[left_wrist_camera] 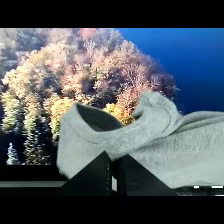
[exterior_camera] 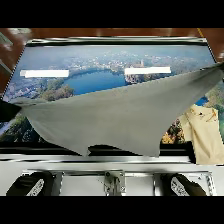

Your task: Fold the shirts.

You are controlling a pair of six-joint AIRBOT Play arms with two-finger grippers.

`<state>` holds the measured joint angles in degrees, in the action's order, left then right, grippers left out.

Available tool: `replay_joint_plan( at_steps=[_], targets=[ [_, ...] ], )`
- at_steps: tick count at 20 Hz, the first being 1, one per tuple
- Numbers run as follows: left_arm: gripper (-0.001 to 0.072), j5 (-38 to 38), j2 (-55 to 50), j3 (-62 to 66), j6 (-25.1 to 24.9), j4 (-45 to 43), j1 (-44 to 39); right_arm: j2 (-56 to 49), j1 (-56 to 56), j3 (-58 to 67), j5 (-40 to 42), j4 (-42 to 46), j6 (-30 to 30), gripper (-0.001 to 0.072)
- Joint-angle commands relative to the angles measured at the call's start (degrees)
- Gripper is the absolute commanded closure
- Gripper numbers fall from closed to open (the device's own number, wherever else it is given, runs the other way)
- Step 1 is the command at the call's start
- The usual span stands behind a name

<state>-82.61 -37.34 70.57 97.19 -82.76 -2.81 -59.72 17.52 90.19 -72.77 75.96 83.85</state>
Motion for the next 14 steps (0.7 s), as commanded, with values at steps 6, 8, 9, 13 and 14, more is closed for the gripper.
replay_joint_plan(
  at_steps=[6,8,9,13,14],
  targets=[
    [0.0667,28.6,-20.9,-11.0,1.5,8.3,0.0,-24.8,-3.1,-2.1,18.0,-12.9,1.1,0.0648],
    [0.0667,33.8,-27.9,-10.9,1.5,8.3,0.0,-30.1,-6.4,-2.1,17.8,-12.9,1.1,0.0648],
    [0.0667,34.6,-31.1,-10.7,1.5,8.3,0.0,-32.3,-7.9,-2.1,17.5,-12.9,1.1,0.0648],
    [0.0613,33.4,-38.4,-10.7,1.5,8.9,0.1,-37.2,-11.7,-2.1,15.5,-12.9,3.0,0.0614],
    [0.0359,32.4,-38.3,-10.6,1.5,8.9,0.5,-37.1,-11.6,-1.9,13.7,-12.9,3.0,0.046]
  ],
)
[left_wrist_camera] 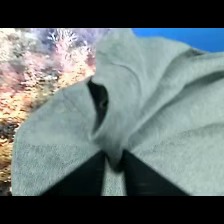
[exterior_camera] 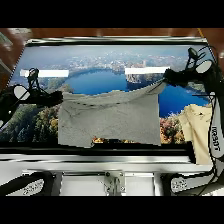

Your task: Fold the shirts.

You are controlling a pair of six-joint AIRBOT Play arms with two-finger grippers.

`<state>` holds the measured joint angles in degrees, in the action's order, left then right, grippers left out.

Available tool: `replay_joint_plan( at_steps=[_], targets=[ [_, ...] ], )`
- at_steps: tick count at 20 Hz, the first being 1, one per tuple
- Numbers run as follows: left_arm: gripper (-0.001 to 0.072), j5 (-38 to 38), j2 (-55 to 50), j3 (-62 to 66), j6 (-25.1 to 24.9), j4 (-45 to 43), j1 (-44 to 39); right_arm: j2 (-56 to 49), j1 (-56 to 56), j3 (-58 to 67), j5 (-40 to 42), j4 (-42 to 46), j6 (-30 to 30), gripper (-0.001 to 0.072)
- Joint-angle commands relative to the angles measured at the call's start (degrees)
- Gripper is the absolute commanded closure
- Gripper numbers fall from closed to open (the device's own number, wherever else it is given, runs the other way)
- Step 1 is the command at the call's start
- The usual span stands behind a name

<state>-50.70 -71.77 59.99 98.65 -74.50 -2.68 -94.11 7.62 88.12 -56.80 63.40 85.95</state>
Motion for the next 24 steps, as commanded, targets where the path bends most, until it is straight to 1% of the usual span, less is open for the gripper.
replay_joint_plan(
  at_steps=[1,2,4,5,6,7,8,9,10,11,13,15,17,20,22,24],
  targets=[
    [0.009,-2.1,-3.7,0.6,0.0,0.3,1.6,-2.4,-0.9,1.4,-6.2,0.4,0.7,0.0179],
    [0.0046,-6.5,-3.7,1.9,-1.3,-0.4,3.3,-2.0,0.3,2.9,-10.6,1.9,0.0,0.0099],
    [0.0059,-16.7,-3.6,4.2,-8.8,-1.3,8.4,-0.2,3.3,6.1,-21.6,8.5,-1.2,0.0099],
    [0.0063,-21.6,-3.4,4.4,-14.2,-0.3,11.3,1.2,5.2,6.4,-27.3,13.0,-1.2,0.0101],
    [0.0062,-26.0,-3.3,3.9,-17.6,1.3,13.9,2.1,7.0,5.9,-32.5,16.2,-1.3,0.0102],
    [0.0056,-28.3,-3.3,2.6,-18.5,2.4,16.0,2.6,9.4,4.4,-37.5,16.7,-1.4,0.0101],
    [0.0056,-28.8,-3.3,0.5,-18.8,3.5,17.8,2.8,11.6,2.3,-41.2,14.5,-1.4,0.0101],
    [0.0056,-28.4,-3.4,-2.1,-19.2,5.0,19.3,3.0,13.9,-1.0,-42.8,9.7,-1.3,0.0102],
    [0.0056,-27.5,-3.5,-5.2,-20.4,7.6,20.4,3.4,15.7,-4.7,-42.6,4.5,-1.3,0.0104],
    [0.0055,-26.2,-3.6,-8.3,-21.9,10.2,21.0,4.0,17.1,-9.1,-40.4,-0.4,-1.3,0.0104],
    [0.0055,-21.2,-3.6,-13.8,-22.6,11.6,21.2,5.6,17.9,-16.7,-33.7,-5.0,-1.4,0.0104],
    [0.0056,-16.4,-3.6,-17.0,-22.5,12.0,21.2,6.0,17.4,-21.2,-29.5,-5.5,-2.2,0.0104],
    [0.0055,-12.7,-3.7,-18.1,-22.5,14.1,21.2,6.0,17.0,-23.4,-27.6,-5.9,-2.9,0.0104],
    [0.0056,-9.0,-5.0,-18.2,-22.5,16.5,21.2,6.0,16.6,-23.7,-27.4,-6.8,-4.3,0.0104],
    [0.0056,-6.9,-6.5,-18.2,-22.6,19.5,21.1,6.0,16.6,-23.7,-27.3,-6.6,-4.3,0.0104],
    [0.0057,-5.8,-9.0,-18.2,-23.7,22.7,20.5,6.0,16.6,-23.7,-27.1,-6.6,-4.3,0.0103]
  ],
)
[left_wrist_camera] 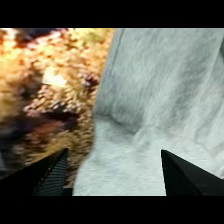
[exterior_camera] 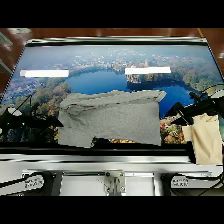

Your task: Fold the shirts.

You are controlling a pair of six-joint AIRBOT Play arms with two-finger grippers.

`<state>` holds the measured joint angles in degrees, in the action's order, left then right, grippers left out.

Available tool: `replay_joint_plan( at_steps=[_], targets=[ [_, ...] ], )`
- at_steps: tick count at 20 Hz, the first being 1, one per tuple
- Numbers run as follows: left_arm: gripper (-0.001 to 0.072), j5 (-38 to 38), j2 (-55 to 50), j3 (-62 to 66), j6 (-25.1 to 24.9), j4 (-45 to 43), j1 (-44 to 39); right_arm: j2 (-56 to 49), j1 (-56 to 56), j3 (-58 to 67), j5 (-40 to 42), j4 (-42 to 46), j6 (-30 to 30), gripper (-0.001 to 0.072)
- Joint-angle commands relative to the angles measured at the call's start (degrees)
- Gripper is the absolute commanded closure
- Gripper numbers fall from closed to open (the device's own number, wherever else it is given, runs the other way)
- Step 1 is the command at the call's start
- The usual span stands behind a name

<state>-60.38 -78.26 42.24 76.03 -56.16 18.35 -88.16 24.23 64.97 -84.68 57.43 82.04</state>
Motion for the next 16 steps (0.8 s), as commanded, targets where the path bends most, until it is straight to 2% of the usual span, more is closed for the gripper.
replay_joint_plan(
  at_steps=[1,2,3,4,5,6,7,8,9,16],
  targets=[
    [0.0058,4.7,-3.7,-0.4,-1.0,5.6,-1.0,0.0,0.0,-0.6,0.7,-0.6,-0.4,0.0103],
    [0.0078,5.6,-4.7,-0.4,-1.0,7.3,-1.4,0.0,0.0,-0.6,0.7,-0.5,-0.4,0.0103],
    [0.0205,6.4,-5.3,-0.4,-1.0,8.6,-1.6,0.0,-0.1,-0.6,0.4,-0.1,-0.4,0.0103],
    [0.0428,7.1,-5.6,-0.4,-1.0,9.8,-1.6,0.0,-0.1,-0.6,0.0,1.3,-0.4,0.0101],
    [0.0521,7.3,-5.5,-0.3,-1.0,10.1,-1.6,0.0,-0.1,-0.7,-1.0,4.2,0.0,0.0099],
    [0.0522,7.2,-5.5,0.1,-1.0,10.2,-1.6,0.0,0.0,-1.4,-3.4,8.4,0.3,0.0082],
    [0.0555,6.5,-5.4,0.5,-1.0,10.1,-1.6,0.1,0.0,-2.7,-5.8,12.6,0.3,0.0082],
    [0.0636,5.9,-5.1,0.8,-2.0,10.2,-1.6,0.5,0.0,-4.8,-6.6,15.1,0.3,0.0082],
    [0.0666,5.4,-4.6,1.1,-3.6,10.3,-1.6,1.2,0.0,-7.2,-6.1,14.8,0.0,0.0082],
    [0.0666,4.2,-1.3,1.2,-4.5,10.4,-1.6,2.7,-0.1,-22.2,7.2,4.3,-1.2,0.0083]
  ],
)
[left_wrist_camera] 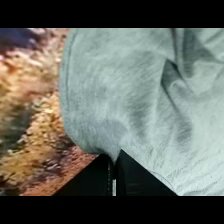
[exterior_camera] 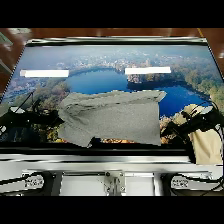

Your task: Fold the shirts.

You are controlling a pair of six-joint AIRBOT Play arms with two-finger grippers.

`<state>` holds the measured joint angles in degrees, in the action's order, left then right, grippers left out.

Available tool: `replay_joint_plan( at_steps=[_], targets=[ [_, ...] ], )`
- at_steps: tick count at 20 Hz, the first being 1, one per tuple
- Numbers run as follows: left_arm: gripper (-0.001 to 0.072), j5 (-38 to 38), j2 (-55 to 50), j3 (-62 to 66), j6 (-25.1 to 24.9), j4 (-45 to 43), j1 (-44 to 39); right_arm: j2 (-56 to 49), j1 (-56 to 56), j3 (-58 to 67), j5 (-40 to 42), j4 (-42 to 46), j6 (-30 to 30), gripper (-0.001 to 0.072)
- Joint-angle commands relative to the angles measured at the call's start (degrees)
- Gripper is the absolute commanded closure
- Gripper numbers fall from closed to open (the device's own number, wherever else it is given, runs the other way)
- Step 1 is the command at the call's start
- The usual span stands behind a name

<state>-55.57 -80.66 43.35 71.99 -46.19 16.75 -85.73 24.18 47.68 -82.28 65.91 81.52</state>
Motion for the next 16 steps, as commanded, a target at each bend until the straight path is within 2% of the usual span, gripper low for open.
replay_joint_plan(
  at_steps=[1,5,6,8,9,13,16],
  targets=[
    [0.0667,-0.8,1.4,0.1,-0.4,0.4,0.0,0.3,-0.7,-6.1,6.0,-5.7,-1.6,0.0083],
    [0.0667,-2.6,2.3,0.1,-0.4,0.4,0.0,0.3,-8.4,-7.6,13.6,-7.0,-1.9,0.0084],
    [0.0667,-3.0,2.7,0.1,-0.5,0.4,0.0,0.3,-10.3,-7.6,16.3,-7.1,-0.1,0.0135],
    [0.0667,-3.0,3.7,0.1,-0.5,0.4,0.0,0.3,-13.0,-7.3,18.8,-7.3,1.6,0.0566],
    [0.0667,-3.0,4.4,0.1,-0.8,0.4,0.0,0.3,-13.8,-6.6,18.2,-7.2,1.4,0.0647],
    [0.0668,-3.0,10.9,2.6,-2.5,0.4,0.0,3.1,-14.1,1.9,9.6,-8.4,-4.7,0.0649],
    [0.0668,-3.0,21.3,10.2,-2.5,0.4,0.0,12.3,-14.0,14.3,6.3,-9.5,-7.7,0.0649]
  ],
)
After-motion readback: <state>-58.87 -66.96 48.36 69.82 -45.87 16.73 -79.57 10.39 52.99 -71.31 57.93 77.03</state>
